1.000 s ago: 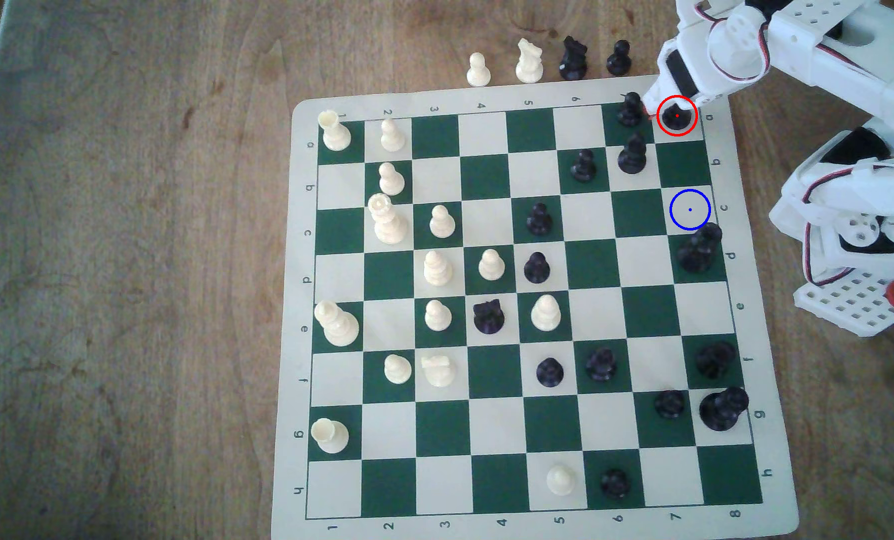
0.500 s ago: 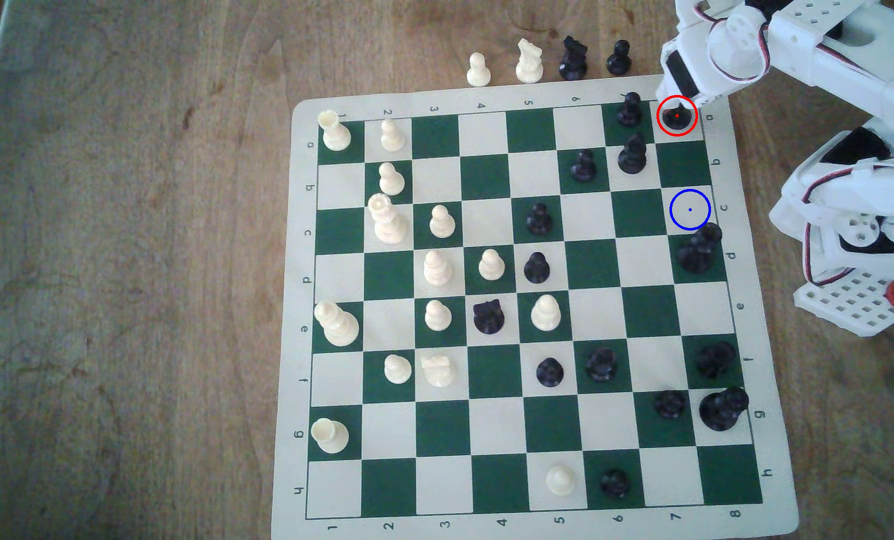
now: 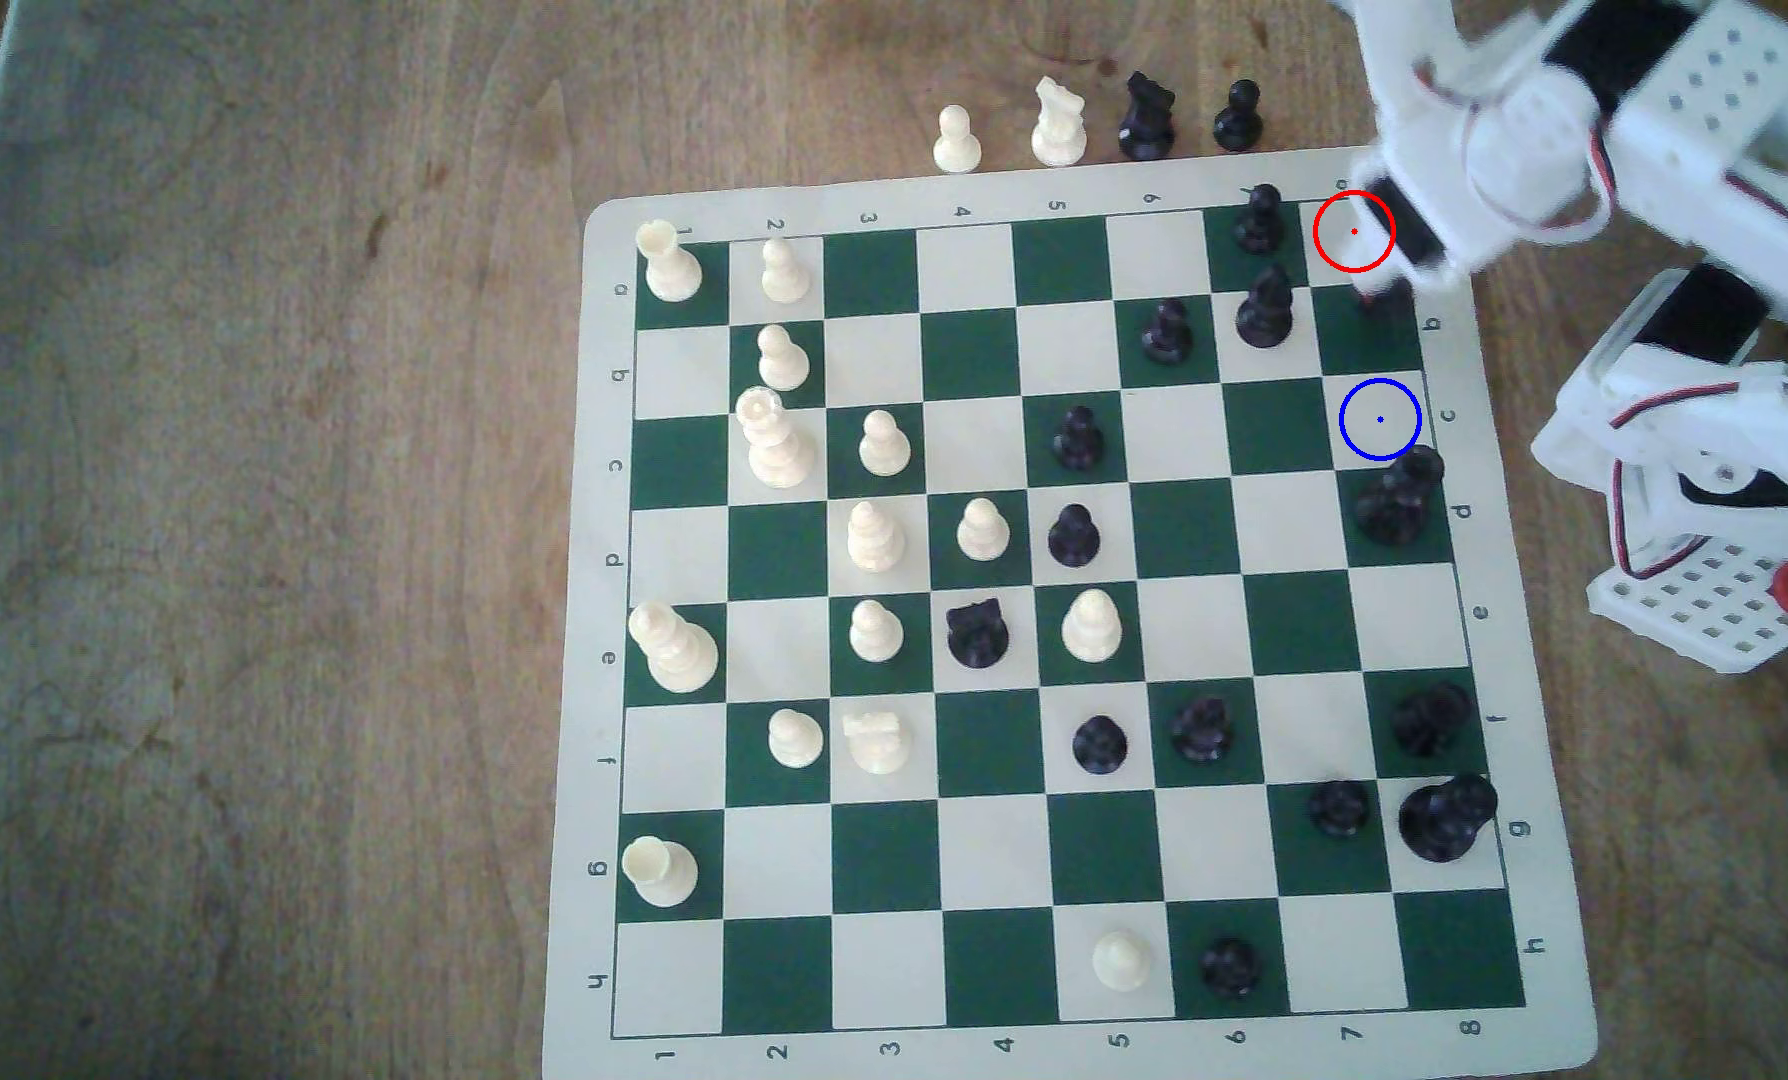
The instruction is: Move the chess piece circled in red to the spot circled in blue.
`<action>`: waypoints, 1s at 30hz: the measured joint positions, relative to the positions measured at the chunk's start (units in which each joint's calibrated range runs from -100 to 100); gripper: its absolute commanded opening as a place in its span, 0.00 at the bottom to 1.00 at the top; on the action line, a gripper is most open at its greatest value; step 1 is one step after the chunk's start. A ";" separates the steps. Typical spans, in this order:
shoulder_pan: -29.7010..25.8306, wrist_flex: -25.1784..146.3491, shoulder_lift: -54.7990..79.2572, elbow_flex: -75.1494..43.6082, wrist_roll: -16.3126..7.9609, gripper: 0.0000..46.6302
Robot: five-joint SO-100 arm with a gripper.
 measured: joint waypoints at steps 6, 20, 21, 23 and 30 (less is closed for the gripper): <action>-5.01 2.55 -7.12 5.33 0.00 0.11; -12.98 5.58 -14.58 7.50 -1.90 0.11; -13.64 5.82 -14.83 7.50 -1.81 0.11; -14.38 5.90 -15.42 7.50 -2.00 0.11; -15.63 4.78 -14.91 11.03 -2.05 0.11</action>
